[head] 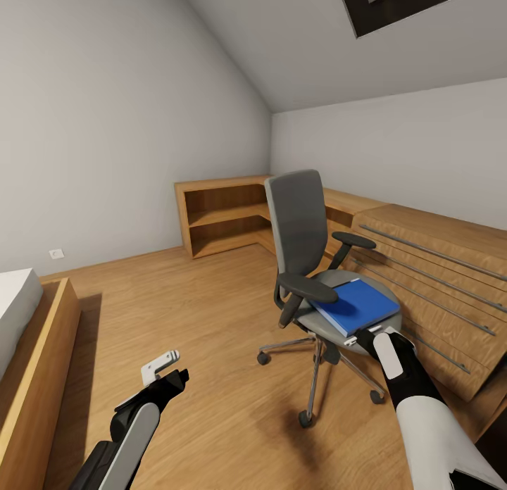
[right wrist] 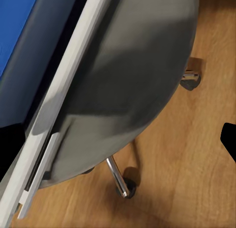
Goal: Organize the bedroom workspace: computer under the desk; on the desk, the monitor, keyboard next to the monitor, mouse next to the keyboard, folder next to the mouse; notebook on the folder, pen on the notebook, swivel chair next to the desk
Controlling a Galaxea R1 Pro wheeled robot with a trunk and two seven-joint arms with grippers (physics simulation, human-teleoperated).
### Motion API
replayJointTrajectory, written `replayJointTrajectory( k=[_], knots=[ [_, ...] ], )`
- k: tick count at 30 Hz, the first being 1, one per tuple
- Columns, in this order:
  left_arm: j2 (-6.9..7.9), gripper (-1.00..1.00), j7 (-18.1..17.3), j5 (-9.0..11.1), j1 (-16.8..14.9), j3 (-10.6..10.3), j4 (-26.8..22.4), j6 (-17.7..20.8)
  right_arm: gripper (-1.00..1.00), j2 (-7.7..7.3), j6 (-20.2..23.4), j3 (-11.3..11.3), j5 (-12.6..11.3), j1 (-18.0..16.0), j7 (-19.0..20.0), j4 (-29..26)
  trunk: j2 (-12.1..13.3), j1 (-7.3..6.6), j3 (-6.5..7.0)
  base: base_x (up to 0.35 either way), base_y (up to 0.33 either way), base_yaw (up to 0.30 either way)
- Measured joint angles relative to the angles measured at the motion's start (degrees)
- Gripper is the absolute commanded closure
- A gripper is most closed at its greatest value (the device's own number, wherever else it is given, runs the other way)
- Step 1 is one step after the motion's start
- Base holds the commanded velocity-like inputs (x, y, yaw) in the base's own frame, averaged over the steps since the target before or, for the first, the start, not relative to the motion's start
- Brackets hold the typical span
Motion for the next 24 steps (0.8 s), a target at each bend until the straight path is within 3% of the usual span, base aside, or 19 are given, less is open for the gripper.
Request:
replayJointTrajectory(
  k=[14,24],
  knots=[
    [0.0,-1.0,0.0,0.0,0.0,0.0,0.0,0.0,-1.0,0.0,0.01,0.08,-0.03,0.0,-0.03,-0.02,0.0,0.0,0.0,0.0,0.0,0.002],
    [0.0,-1.0,0.0,0.01,0.0,0.0,0.0,-0.01,-1.0,0.0,0.01,0.07,-0.04,0.0,-0.11,-0.02,0.0,0.0,0.0,0.0,0.0,0.101]
  ],
)
